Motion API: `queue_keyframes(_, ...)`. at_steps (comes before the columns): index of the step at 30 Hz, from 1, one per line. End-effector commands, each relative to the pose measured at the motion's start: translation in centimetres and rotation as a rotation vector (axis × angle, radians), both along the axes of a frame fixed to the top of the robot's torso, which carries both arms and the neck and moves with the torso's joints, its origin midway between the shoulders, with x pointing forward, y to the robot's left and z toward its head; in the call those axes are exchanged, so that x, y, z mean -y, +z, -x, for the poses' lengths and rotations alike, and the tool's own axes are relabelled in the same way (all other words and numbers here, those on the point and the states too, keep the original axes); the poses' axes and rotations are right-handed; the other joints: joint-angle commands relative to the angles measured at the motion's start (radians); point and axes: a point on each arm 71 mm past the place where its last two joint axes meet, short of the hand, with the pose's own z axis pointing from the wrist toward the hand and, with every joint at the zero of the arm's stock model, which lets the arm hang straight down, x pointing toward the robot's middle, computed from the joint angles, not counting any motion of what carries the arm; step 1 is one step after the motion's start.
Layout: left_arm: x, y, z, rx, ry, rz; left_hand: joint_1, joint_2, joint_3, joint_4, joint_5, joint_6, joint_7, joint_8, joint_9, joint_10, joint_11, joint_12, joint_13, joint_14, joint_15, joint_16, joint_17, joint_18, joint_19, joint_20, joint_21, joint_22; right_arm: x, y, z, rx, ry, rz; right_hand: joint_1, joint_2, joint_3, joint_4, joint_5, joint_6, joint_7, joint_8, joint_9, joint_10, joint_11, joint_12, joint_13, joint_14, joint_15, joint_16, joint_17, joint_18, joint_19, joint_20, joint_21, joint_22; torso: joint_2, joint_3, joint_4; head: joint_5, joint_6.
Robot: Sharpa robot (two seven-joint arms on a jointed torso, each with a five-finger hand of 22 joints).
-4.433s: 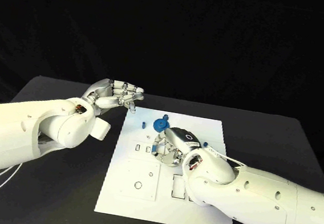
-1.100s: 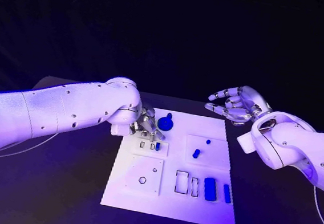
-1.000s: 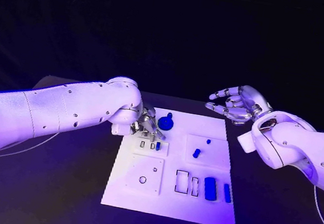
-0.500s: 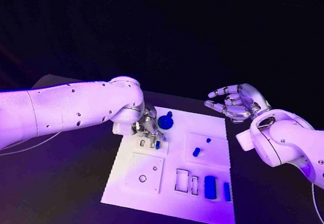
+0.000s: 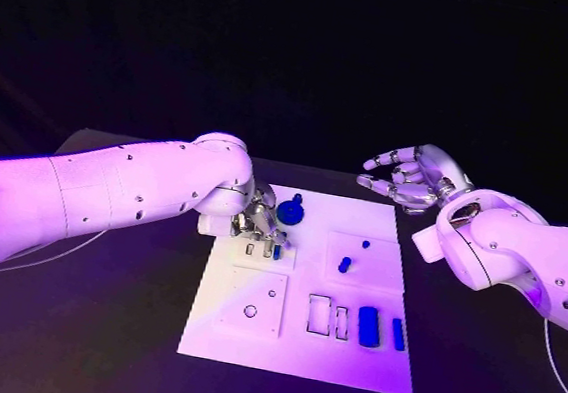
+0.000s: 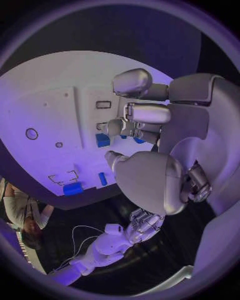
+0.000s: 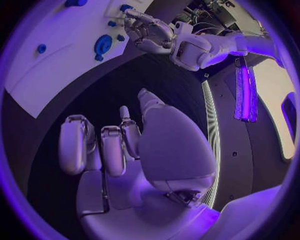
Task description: Assemble the parts on the task board
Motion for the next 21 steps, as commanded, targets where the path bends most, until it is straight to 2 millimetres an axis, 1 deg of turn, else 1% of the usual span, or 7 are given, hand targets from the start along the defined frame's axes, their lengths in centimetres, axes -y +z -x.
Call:
queue_keyframes(1, 0.27, -0.05, 0.17, -0.023, -0.020, 0.011, 0.016, 0.001, 0.001, -0.001, 0.004, -0.007, -0.003, 0.004, 0.004, -0.008, 0.002, 0.006, 0.001, 0.055, 0.000, 0.005, 0.116, -0.009, 0.004, 0.000, 0.003, 0.000, -0.17, -0.06, 0.03, 0.003, 0.017, 0.014, -0.008, 0.002, -0.004, -0.001, 0.007, -0.007, 0.002, 0.007, 0.001, -0.005, -0.001, -0.003, 0.081, 0.051, 0.004, -0.001, 0.066, 0.015, -0.004, 0.003, 0.000, 0.039, 0.000, 0.0004, 0.0002, -0.001, -0.002)
queue_keyframes(2, 0.27, -0.07, 0.18, -0.024, -0.020, 0.012, 0.016, 0.001, 0.001, -0.001, 0.004, -0.007, -0.003, 0.004, 0.004, -0.008, 0.002, 0.006, 0.001, 0.055, 0.000, 0.005, 0.116, -0.009, 0.004, 0.000, 0.003, 0.000, -0.17, -0.07, 0.03, 0.003, 0.017, 0.014, -0.008, 0.002, -0.004, -0.001, 0.007, -0.007, 0.002, 0.007, 0.001, -0.005, -0.001, -0.003, 0.081, 0.051, 0.004, -0.001, 0.066, 0.015, -0.004, 0.003, 0.000, 0.039, 0.000, 0.0005, 0.0003, -0.001, -0.002)
queue_keyframes(6, 0.28, -0.11, 0.23, -0.032, -0.024, 0.017, 0.076, 0.010, 0.025, -0.006, 0.004, -0.012, -0.004, 0.004, 0.021, -0.012, 0.000, 0.008, 0.001, 0.055, -0.001, 0.005, 0.117, -0.008, 0.002, 0.000, 0.004, 0.002, -0.18, -0.11, 0.01, 0.001, 0.017, 0.016, -0.007, 0.003, -0.003, -0.002, 0.010, -0.007, 0.002, 0.008, 0.001, -0.005, -0.001, -0.003, 0.081, 0.051, 0.004, -0.001, 0.065, 0.015, -0.004, 0.002, -0.002, 0.038, 0.000, 0.0007, 0.0007, -0.002, -0.005)
queue_keyframes(8, 0.28, -0.12, 0.25, -0.034, -0.026, 0.018, 0.101, 0.005, 0.034, -0.008, 0.004, -0.012, -0.005, 0.004, 0.028, -0.015, -0.001, 0.006, -0.001, 0.054, -0.002, 0.004, 0.116, -0.008, 0.000, -0.001, 0.004, 0.001, -0.19, -0.13, 0.01, 0.001, 0.017, 0.017, -0.007, 0.003, -0.003, -0.002, 0.010, -0.007, 0.002, 0.008, 0.001, -0.005, -0.001, -0.003, 0.081, 0.051, 0.004, -0.001, 0.065, 0.015, -0.004, 0.002, -0.002, 0.038, 0.000, 0.0003, 0.0004, -0.002, -0.005)
queue_keyframes(16, 0.33, -0.14, 0.28, -0.038, -0.033, 0.025, 0.113, 0.004, 0.041, -0.007, 0.004, -0.012, -0.006, 0.004, 0.033, -0.015, -0.001, 0.007, 0.000, 0.055, -0.002, 0.005, 0.117, -0.008, 0.000, -0.001, 0.004, 0.002, -0.26, -0.15, 0.00, 0.005, 0.017, 0.018, -0.006, 0.004, -0.002, -0.002, 0.016, -0.008, 0.002, 0.009, 0.002, -0.004, -0.001, -0.002, 0.081, 0.052, 0.004, -0.001, 0.067, 0.014, -0.003, 0.002, 0.000, 0.039, 0.000, 0.0010, 0.0003, 0.000, -0.006)
queue_keyframes(21, 0.31, -0.17, 0.25, -0.041, -0.034, 0.026, 0.118, 0.005, 0.044, -0.006, 0.004, -0.011, -0.006, 0.004, 0.034, -0.014, -0.002, 0.009, 0.002, 0.055, -0.002, 0.005, 0.118, -0.009, 0.001, -0.001, 0.005, 0.004, -0.28, -0.16, 0.01, 0.005, 0.017, 0.019, -0.005, 0.004, -0.001, -0.003, 0.017, -0.007, 0.002, 0.010, 0.002, -0.003, -0.001, -0.001, 0.082, 0.052, 0.004, -0.001, 0.067, 0.014, -0.002, 0.002, 0.000, 0.040, 0.000, 0.0008, -0.0002, 0.001, -0.008)
